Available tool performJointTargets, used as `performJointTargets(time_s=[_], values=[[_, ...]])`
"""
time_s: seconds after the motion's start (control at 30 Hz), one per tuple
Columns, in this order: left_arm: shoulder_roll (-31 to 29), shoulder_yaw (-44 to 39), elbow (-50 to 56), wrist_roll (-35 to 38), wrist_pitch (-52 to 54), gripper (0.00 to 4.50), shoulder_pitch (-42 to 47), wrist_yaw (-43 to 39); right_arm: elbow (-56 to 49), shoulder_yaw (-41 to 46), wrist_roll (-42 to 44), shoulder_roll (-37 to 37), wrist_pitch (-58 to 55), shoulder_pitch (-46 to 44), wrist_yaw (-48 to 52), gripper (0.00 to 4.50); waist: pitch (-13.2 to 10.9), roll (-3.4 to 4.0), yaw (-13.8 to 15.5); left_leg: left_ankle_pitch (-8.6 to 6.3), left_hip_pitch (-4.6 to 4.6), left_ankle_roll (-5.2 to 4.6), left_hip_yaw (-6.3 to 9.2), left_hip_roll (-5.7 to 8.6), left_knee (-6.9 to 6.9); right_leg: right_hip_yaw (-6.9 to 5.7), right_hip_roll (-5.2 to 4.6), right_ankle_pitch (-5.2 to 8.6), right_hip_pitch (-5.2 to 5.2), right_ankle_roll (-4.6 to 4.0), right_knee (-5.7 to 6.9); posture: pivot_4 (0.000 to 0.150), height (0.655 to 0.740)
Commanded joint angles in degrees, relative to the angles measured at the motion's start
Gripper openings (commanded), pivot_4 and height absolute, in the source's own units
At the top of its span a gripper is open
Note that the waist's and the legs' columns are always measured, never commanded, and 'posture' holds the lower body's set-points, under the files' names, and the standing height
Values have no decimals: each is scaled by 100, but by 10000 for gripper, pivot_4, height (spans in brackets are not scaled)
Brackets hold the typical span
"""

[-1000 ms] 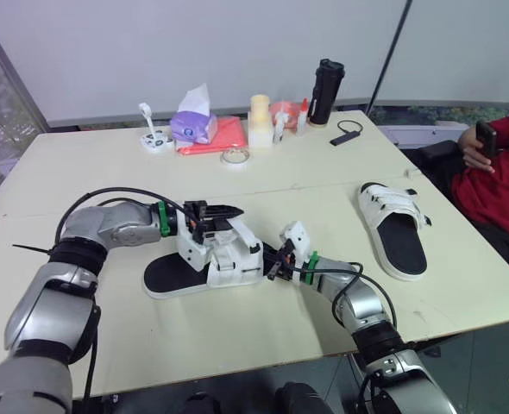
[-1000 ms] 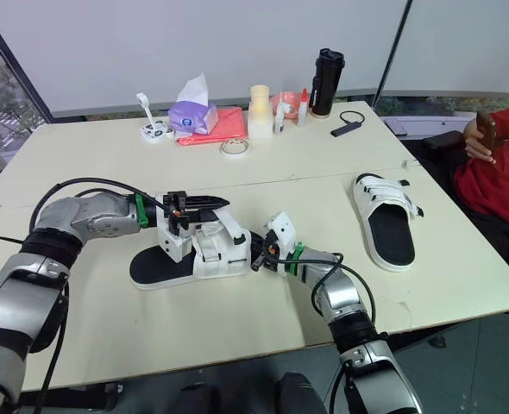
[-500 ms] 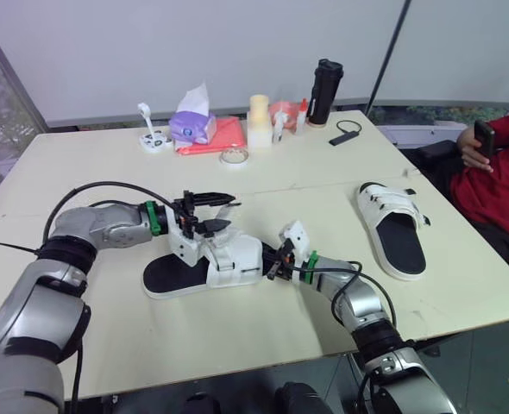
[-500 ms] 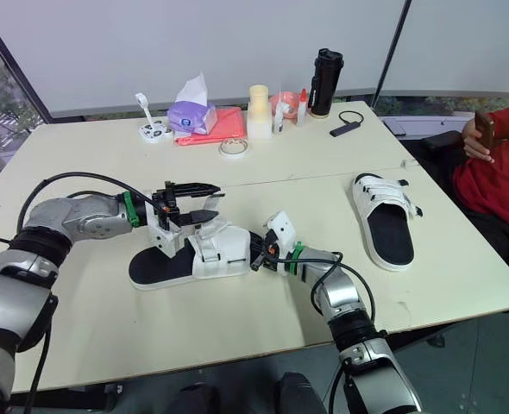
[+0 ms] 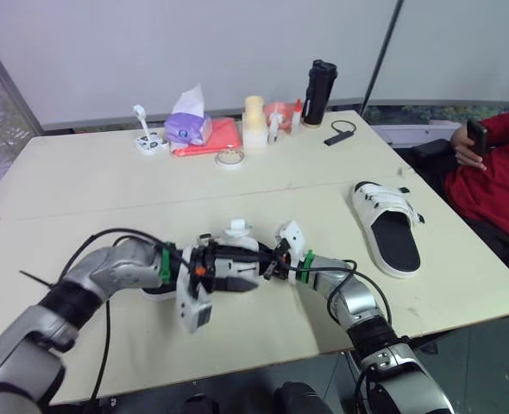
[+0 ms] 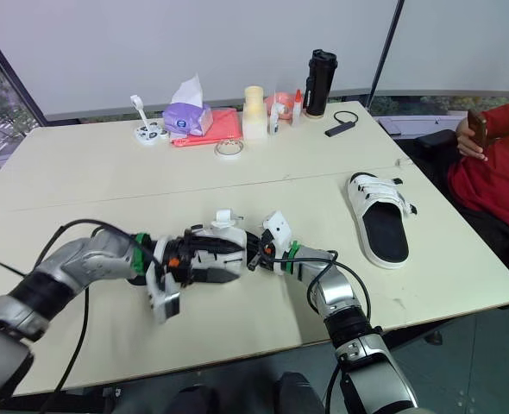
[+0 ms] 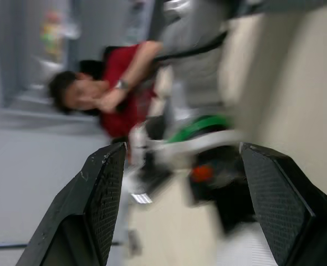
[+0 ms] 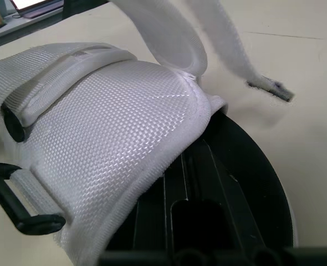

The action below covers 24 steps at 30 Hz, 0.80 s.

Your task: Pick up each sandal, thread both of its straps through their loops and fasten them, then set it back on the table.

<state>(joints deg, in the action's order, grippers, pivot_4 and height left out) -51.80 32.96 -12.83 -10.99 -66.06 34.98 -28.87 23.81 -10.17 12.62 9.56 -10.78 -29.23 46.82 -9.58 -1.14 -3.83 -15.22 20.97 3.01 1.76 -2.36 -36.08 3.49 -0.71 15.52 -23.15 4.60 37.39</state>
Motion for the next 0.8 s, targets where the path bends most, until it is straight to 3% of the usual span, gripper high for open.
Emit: performJointTargets(time_s=[0.03,0.2,0.37,0.43,0.5,0.57,0.63,0.67,0.8], values=[[23,-533,256,456,222,33810,-39,-18,639,-157,-319,8,-209,251,-165,0,1,-2,22,0,-7,0,-1,-1,0,0,0,0,9,-2,-3,1500,7400],[584,-1688,-648,510,1239,33810,621,477,708,-166,-333,-45,-158,270,-174,0,3,-11,55,-1,-60,-3,-6,-4,1,0,6,10,60,-18,-19,1500,7400],[738,-2043,-1029,1244,2285,33810,941,-301,746,-179,-347,-53,-136,260,-151,0,7,-4,-23,-12,-62,-20,-8,-6,11,0,13,9,53,-12,-17,1500,7400],[781,-2126,-801,1955,3749,33810,933,-1015,752,-168,-346,-41,-134,256,-146,0,7,-5,-19,-13,-62,-23,-8,-7,12,-1,13,9,52,-13,-14,1500,7400],[829,-2265,-408,2869,5966,33810,1003,-1505,759,-158,-345,-42,-133,255,-148,0,5,-6,-19,-13,-58,-23,-7,-7,9,-2,14,8,50,-13,-13,1500,7400],[589,-2519,242,4834,9201,33810,1045,-2095,760,-170,-351,-66,-131,260,-155,0,3,-11,-38,-13,-56,-23,-6,-7,6,-2,14,9,49,-12,-11,1500,7400],[284,-2843,639,6356,11581,33810,1013,-2478,752,-178,-353,-82,-137,264,-161,0,1,-11,-70,-14,-55,-24,-5,-8,11,-1,15,10,46,-12,-12,1500,7400],[187,-2986,715,6771,12320,33810,999,-2510,750,-178,-352,-83,-139,264,-160,0,1,-11,-88,-14,-53,-24,-3,-9,13,-1,15,12,43,-12,-12,1500,7400],[-62,-3362,1129,7154,13161,33810,401,-2728,752,-161,-339,-70,-143,274,-182,0,0,-9,-100,-15,-57,-25,3,-8,16,-3,14,26,46,1,-13,1500,7400]])
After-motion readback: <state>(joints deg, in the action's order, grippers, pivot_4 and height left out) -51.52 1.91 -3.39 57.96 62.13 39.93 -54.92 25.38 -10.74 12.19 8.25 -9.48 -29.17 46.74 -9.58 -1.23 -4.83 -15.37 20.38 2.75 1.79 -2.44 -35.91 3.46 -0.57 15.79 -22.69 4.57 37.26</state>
